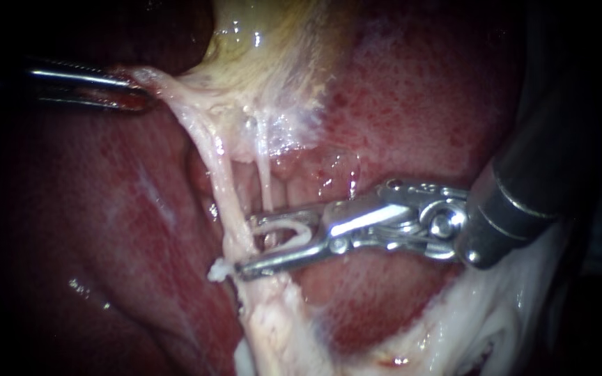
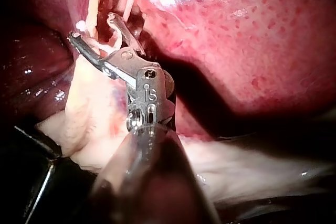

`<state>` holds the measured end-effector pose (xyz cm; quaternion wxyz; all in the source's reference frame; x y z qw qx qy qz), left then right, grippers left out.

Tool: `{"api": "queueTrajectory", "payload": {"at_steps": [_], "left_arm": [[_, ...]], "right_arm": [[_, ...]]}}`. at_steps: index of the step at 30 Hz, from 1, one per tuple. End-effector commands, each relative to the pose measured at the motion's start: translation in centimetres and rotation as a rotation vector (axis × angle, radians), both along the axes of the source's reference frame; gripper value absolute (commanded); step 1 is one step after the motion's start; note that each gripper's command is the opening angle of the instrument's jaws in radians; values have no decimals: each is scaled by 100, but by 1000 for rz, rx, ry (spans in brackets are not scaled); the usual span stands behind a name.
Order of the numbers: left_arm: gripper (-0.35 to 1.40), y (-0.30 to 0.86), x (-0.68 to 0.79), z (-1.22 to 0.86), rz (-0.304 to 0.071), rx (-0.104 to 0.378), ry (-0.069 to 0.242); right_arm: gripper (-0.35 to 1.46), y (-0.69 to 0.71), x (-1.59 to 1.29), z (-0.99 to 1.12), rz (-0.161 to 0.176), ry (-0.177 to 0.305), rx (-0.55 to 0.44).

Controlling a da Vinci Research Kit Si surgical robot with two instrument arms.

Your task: Clipping second clip left tube

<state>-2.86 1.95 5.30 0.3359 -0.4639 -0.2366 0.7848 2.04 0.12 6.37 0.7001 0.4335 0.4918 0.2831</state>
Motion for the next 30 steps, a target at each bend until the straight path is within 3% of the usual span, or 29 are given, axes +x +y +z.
{"api": "queueTrajectory", "payload": {"at_steps": [1,10,23,30], "left_arm": [[-35,0,0,0,0,0,0],[-35,0,-1,1,0,0,0],[-35,1,-2,2,-1,-1,0],[-35,1,-1,3,-1,-1,0]], "right_arm": [[49,0,0,1,-4,2,1],[49,-4,17,-7,-75,67,40],[49,-8,48,-17,-48,118,60],[49,-14,54,-33,-47,135,66]]}}
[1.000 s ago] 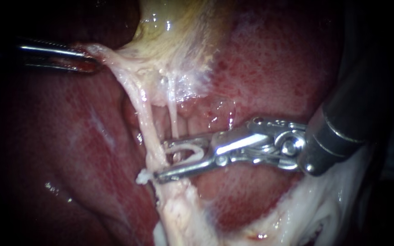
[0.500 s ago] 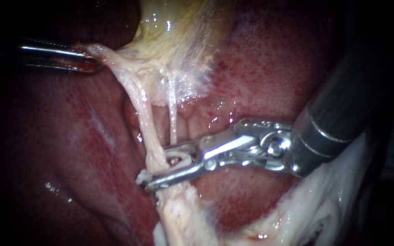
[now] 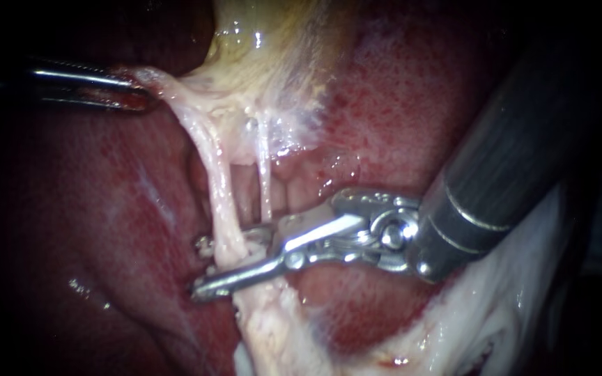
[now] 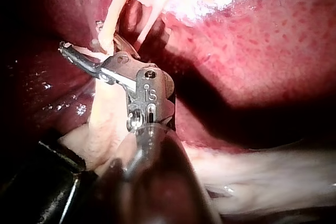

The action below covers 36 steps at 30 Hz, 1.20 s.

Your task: Clipping second clip left tube

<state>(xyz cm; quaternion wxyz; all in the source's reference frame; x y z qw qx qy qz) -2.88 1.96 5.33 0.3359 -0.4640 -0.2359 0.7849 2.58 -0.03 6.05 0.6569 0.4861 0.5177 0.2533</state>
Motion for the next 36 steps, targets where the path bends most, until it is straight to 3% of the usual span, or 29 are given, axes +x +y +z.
{"api": "queueTrajectory", "payload": {"at_steps": [1,12,18,23,28,36], "left_arm": [[-35,0,0,0,0,0,0],[-35,0,1,0,0,0,0],[-35,0,1,0,0,0,0],[-35,0,1,0,0,0,0],[-35,0,1,0,0,0,0],[-35,0,1,0,0,0,0]], "right_arm": [[49,0,0,-5,1,6,2],[42,-3,2,-27,-2,20,11],[18,-4,-4,-27,-5,19,16],[9,-4,-5,-27,-5,19,16],[-30,-6,-7,-26,-7,20,15],[-35,-8,-11,-25,-7,18,19]]}}
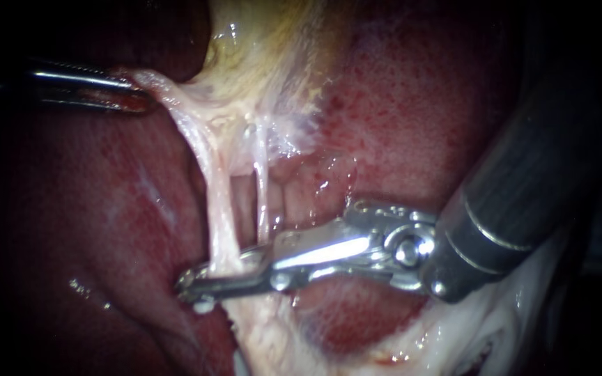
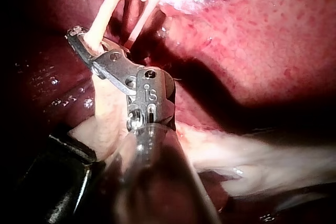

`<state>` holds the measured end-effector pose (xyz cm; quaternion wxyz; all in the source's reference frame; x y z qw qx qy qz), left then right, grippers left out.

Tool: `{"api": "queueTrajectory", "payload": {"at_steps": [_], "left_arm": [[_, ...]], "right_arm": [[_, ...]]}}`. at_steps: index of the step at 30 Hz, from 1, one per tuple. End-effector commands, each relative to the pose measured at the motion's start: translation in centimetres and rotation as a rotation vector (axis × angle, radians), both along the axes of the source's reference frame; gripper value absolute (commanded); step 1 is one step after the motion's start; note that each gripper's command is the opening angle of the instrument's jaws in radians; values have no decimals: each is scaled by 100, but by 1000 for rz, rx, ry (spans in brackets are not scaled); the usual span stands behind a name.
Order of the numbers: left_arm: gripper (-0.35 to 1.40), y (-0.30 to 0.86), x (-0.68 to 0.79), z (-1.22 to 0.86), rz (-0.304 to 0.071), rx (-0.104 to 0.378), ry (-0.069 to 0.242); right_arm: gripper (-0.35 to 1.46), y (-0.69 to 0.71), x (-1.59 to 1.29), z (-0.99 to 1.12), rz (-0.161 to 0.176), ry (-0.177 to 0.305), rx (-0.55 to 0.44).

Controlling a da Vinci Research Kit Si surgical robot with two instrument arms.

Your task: Clipping second clip left tube

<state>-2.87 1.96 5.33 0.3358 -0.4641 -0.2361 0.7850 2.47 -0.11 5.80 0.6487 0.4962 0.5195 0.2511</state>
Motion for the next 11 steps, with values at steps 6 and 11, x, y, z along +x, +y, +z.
{"api": "queueTrajectory", "payload": {"at_steps": [6,11], "left_arm": [[-35,0,0,0,0,0,0],[-35,0,-1,1,0,0,0]], "right_arm": [[-35,0,0,0,-3,1,1],[-35,0,0,1,-3,1,1]]}}
